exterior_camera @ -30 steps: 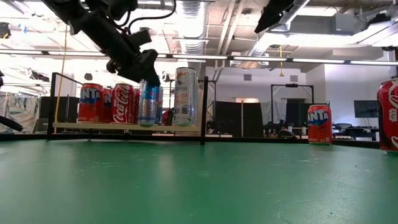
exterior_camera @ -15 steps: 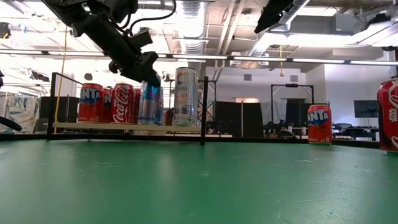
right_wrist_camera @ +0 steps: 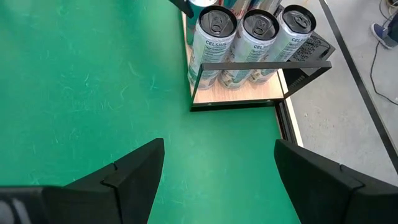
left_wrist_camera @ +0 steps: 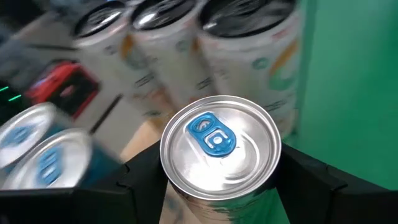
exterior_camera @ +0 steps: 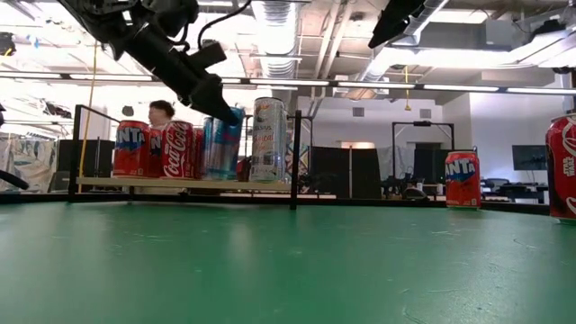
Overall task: Place canned beverage on shelf
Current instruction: Put the blue soda can on the shelf aligned with the other blue soda cans
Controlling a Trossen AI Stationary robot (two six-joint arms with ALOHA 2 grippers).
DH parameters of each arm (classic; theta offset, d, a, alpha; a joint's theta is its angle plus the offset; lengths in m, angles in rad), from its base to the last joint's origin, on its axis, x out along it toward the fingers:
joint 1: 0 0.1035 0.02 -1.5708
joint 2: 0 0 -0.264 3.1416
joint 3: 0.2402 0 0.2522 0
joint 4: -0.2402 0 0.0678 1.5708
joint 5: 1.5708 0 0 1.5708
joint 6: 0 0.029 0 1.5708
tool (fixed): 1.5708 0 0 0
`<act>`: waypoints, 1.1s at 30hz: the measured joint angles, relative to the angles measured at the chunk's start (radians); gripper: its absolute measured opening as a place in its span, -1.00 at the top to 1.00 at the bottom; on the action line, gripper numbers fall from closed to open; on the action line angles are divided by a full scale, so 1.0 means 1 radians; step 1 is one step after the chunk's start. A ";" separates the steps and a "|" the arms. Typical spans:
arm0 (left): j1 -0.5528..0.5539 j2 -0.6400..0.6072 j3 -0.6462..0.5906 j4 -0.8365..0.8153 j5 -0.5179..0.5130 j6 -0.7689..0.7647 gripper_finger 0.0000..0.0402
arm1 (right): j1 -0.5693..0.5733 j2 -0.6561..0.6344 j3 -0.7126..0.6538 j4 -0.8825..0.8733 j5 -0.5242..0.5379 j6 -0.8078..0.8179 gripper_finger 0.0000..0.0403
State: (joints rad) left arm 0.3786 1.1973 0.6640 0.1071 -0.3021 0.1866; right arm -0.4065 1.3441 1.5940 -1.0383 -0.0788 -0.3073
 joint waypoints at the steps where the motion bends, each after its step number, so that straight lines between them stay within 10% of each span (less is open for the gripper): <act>1: 0.016 -0.001 0.000 0.005 0.048 0.012 -0.16 | 0.000 0.000 0.000 0.000 0.000 0.003 -0.63; 16: 0.204 -0.019 -0.001 0.000 0.434 0.132 -0.17 | 0.000 0.000 0.000 -0.003 -0.003 0.011 -0.63; 33: 0.239 -0.021 -0.001 -0.026 0.437 0.145 -0.25 | 0.000 0.000 0.000 0.000 -0.003 0.011 -0.63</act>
State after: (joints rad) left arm 0.6174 1.1763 0.6632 0.0808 0.1345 0.3319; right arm -0.4065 1.3441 1.5936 -1.0382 -0.0818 -0.2962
